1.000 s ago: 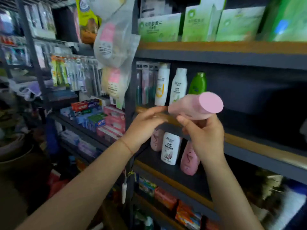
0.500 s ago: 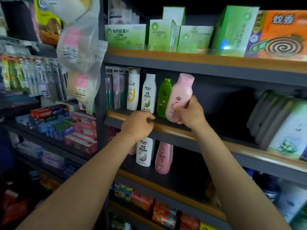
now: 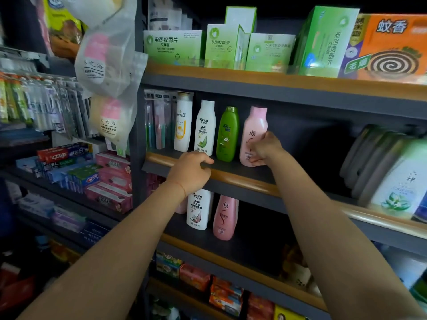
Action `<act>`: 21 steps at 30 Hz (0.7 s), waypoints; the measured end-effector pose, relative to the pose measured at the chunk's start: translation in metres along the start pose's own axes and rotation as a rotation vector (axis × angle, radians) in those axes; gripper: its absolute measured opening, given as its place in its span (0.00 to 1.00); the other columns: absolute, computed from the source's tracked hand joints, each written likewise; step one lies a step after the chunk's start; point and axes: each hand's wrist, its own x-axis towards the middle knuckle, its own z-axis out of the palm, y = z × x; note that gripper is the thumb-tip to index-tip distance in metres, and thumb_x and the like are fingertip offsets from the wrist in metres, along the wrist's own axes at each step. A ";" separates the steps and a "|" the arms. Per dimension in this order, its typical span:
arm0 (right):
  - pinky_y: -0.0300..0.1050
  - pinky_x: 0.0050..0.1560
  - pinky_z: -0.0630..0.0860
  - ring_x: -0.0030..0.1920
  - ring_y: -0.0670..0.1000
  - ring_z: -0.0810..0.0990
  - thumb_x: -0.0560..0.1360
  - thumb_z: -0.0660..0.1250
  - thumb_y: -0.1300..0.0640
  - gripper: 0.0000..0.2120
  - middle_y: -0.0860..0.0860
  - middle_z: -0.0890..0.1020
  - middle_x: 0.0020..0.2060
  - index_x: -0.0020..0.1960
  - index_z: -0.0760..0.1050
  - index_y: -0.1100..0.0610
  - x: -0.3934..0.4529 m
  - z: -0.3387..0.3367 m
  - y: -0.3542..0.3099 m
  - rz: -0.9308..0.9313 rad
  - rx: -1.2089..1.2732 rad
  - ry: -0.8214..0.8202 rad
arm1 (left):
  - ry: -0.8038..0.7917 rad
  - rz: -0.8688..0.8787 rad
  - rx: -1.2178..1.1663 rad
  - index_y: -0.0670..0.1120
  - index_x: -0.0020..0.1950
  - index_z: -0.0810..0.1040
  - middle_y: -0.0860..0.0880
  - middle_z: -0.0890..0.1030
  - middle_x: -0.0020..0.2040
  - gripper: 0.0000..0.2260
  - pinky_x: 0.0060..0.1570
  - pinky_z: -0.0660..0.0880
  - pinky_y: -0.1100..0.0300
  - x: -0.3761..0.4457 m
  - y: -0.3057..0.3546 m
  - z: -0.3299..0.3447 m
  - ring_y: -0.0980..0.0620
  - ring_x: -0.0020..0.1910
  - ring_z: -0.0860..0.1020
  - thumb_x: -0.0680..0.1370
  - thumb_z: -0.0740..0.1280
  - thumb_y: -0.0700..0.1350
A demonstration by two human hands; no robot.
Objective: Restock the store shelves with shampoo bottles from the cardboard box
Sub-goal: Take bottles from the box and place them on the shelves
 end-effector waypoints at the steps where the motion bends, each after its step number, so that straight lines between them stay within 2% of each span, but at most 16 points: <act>1: 0.47 0.26 0.79 0.30 0.55 0.81 0.75 0.67 0.62 0.15 0.61 0.79 0.50 0.59 0.67 0.59 0.002 -0.001 -0.001 0.011 0.002 -0.008 | 0.002 0.002 0.002 0.49 0.63 0.81 0.50 0.78 0.64 0.16 0.67 0.69 0.56 0.000 0.000 0.001 0.50 0.66 0.72 0.78 0.64 0.39; 3: 0.49 0.28 0.79 0.30 0.54 0.79 0.76 0.67 0.61 0.15 0.60 0.79 0.48 0.61 0.68 0.60 0.005 -0.002 -0.001 0.025 0.013 -0.017 | -0.002 -0.002 0.007 0.49 0.64 0.80 0.50 0.78 0.64 0.16 0.67 0.67 0.57 -0.001 -0.001 0.002 0.51 0.67 0.70 0.78 0.64 0.39; 7: 0.50 0.28 0.78 0.29 0.54 0.78 0.77 0.69 0.58 0.16 0.60 0.79 0.51 0.61 0.68 0.60 0.010 0.000 0.002 0.019 0.022 0.006 | -0.005 -0.011 -0.002 0.50 0.64 0.80 0.51 0.77 0.64 0.17 0.69 0.67 0.54 -0.002 0.000 0.002 0.51 0.68 0.68 0.78 0.64 0.40; 12: 0.52 0.32 0.80 0.29 0.54 0.77 0.76 0.70 0.60 0.14 0.60 0.79 0.49 0.57 0.69 0.58 0.012 -0.001 0.006 0.039 0.091 -0.008 | -0.005 -0.014 -0.003 0.50 0.65 0.79 0.51 0.77 0.64 0.17 0.69 0.67 0.53 -0.003 0.000 0.003 0.51 0.68 0.68 0.78 0.64 0.40; 14: 0.50 0.32 0.80 0.30 0.54 0.78 0.76 0.70 0.61 0.14 0.62 0.80 0.50 0.59 0.70 0.60 0.012 -0.003 0.009 0.040 0.097 -0.011 | 0.001 -0.018 -0.004 0.51 0.65 0.79 0.51 0.76 0.64 0.17 0.68 0.67 0.53 -0.002 -0.001 0.004 0.52 0.68 0.68 0.77 0.64 0.40; 16: 0.46 0.28 0.80 0.31 0.54 0.79 0.75 0.69 0.64 0.16 0.63 0.80 0.52 0.61 0.70 0.61 0.015 -0.005 0.012 0.041 0.111 -0.010 | 0.007 -0.022 0.006 0.52 0.65 0.79 0.52 0.76 0.64 0.17 0.67 0.68 0.53 -0.003 -0.001 0.005 0.52 0.68 0.68 0.78 0.64 0.41; 18: 0.46 0.27 0.80 0.35 0.56 0.82 0.73 0.70 0.65 0.19 0.64 0.79 0.56 0.60 0.67 0.62 0.013 -0.009 0.013 0.029 0.122 0.038 | 0.007 -0.023 0.025 0.52 0.66 0.78 0.53 0.76 0.65 0.17 0.66 0.69 0.52 -0.003 0.001 0.005 0.52 0.69 0.67 0.78 0.64 0.41; 20: 0.53 0.35 0.83 0.46 0.61 0.83 0.69 0.69 0.62 0.22 0.63 0.76 0.59 0.58 0.64 0.59 0.000 -0.012 0.008 -0.050 0.068 0.186 | -0.012 -0.033 0.055 0.53 0.68 0.76 0.53 0.74 0.69 0.19 0.66 0.69 0.49 -0.005 0.002 0.006 0.53 0.70 0.67 0.78 0.64 0.42; 21: 0.55 0.39 0.83 0.47 0.61 0.83 0.67 0.67 0.59 0.21 0.62 0.76 0.57 0.57 0.64 0.58 -0.013 -0.010 0.005 -0.127 0.082 0.246 | -0.032 -0.028 0.061 0.53 0.71 0.74 0.53 0.71 0.72 0.21 0.69 0.68 0.48 -0.007 0.003 0.008 0.52 0.73 0.65 0.78 0.64 0.43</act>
